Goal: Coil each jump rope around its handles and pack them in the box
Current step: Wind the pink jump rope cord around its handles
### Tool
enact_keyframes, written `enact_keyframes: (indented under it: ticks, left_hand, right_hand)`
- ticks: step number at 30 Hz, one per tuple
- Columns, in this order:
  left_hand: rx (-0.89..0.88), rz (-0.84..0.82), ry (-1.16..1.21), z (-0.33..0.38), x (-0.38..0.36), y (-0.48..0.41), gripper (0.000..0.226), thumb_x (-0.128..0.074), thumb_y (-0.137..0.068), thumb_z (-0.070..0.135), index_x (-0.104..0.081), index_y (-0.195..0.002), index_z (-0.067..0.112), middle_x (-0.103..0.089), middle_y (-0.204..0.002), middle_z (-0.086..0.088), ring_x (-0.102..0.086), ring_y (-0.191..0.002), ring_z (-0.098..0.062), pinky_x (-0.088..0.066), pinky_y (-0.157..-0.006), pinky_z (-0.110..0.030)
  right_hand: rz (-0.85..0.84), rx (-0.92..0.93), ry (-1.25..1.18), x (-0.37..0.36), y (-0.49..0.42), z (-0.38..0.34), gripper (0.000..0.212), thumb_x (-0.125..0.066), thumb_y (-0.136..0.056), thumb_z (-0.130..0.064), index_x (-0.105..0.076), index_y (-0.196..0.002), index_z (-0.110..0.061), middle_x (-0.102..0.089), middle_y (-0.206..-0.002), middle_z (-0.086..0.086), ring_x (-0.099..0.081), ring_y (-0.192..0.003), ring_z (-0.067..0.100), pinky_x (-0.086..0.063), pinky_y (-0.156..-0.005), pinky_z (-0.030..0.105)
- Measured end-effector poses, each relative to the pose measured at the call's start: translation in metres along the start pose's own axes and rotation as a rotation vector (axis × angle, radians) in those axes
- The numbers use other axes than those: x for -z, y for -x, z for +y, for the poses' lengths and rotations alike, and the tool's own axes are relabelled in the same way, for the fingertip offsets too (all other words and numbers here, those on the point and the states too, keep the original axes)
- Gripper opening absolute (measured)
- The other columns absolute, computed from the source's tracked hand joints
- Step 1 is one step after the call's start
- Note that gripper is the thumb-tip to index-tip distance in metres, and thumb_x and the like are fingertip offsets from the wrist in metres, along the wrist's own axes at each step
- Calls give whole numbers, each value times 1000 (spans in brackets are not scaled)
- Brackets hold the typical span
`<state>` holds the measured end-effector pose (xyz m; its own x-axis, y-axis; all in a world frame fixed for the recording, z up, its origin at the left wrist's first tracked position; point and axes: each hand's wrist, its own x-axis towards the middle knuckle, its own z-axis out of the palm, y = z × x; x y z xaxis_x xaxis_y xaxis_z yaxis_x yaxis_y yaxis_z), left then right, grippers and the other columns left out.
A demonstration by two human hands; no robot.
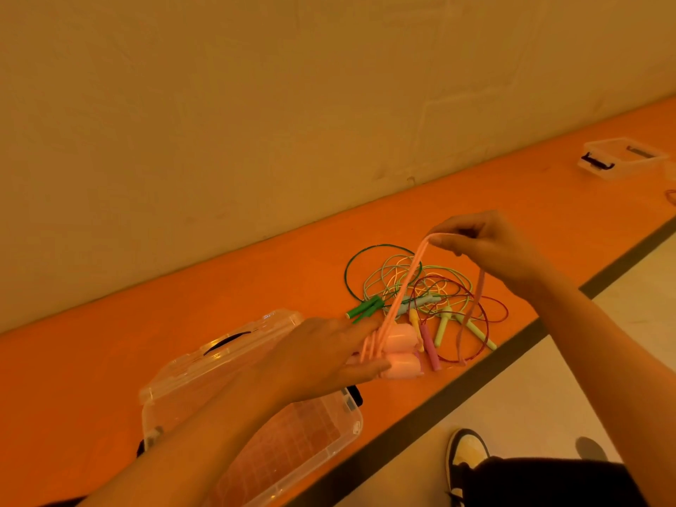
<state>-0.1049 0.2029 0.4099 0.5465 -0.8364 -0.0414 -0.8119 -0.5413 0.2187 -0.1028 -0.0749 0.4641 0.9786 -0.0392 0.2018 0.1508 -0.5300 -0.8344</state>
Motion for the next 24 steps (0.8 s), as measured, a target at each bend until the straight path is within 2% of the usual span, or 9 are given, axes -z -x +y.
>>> enact_keyframes:
  ticks: [3,8,11,15,20,24]
  left_hand:
    - [-3,-28,-6,9,2,0,63,-34,-98,63,-29,-149,26,-43,-89,12,-47,-71,-8,-51,-70,-28]
    - [48,-45,12,8,-7,2,57,-35,-97,68,-38,-139,29,-60,-96,5,-50,-80,-10,-53,-78,-34]
    - [57,-20,-14,12,-12,3,58,-35,-96,70,-44,-135,28,-44,-71,13,-49,-74,-9,-46,-69,-29]
    - [79,-39,-40,9,-19,0,58,-35,-96,68,-47,-136,27,-35,-65,14,-37,-59,-2,-27,-55,-22]
    - [54,-2,-29,-4,-16,1,55,-37,-97,65,-49,-137,30,-52,-81,9,-47,-70,-8,-37,-62,-23]
    - [99,68,-44,-35,-1,5,52,-38,-95,67,-48,-137,38,-58,-76,11,-45,-59,-3,-29,-52,-20]
  right_hand:
    - [81,-30,-87,-12,-3,-6,12,-69,-89,-11,-76,-99,-9,-73,-87,0,-61,-66,-8,-45,-58,8]
    - [98,-36,-94,-20,-6,-15,14,-70,-88,-10,-76,-100,-7,-74,-90,1,-65,-70,-7,-46,-60,8]
    - [74,-15,-70,-21,-6,-25,12,-71,-88,-11,-77,-98,-8,-74,-89,0,-64,-69,-8,-45,-59,7]
    - [53,23,-65,-30,-8,-37,14,-72,-87,-12,-77,-98,-5,-75,-89,0,-66,-73,-5,-47,-62,8]
    - [23,51,19,-29,-12,-38,10,-72,-87,-15,-77,-96,-13,-73,-82,-4,-63,-67,-6,-45,-59,9]
    - [-14,45,147,-5,-15,-25,5,-74,-83,-27,-76,-86,-23,-69,-72,-5,-56,-60,-2,-41,-53,11]
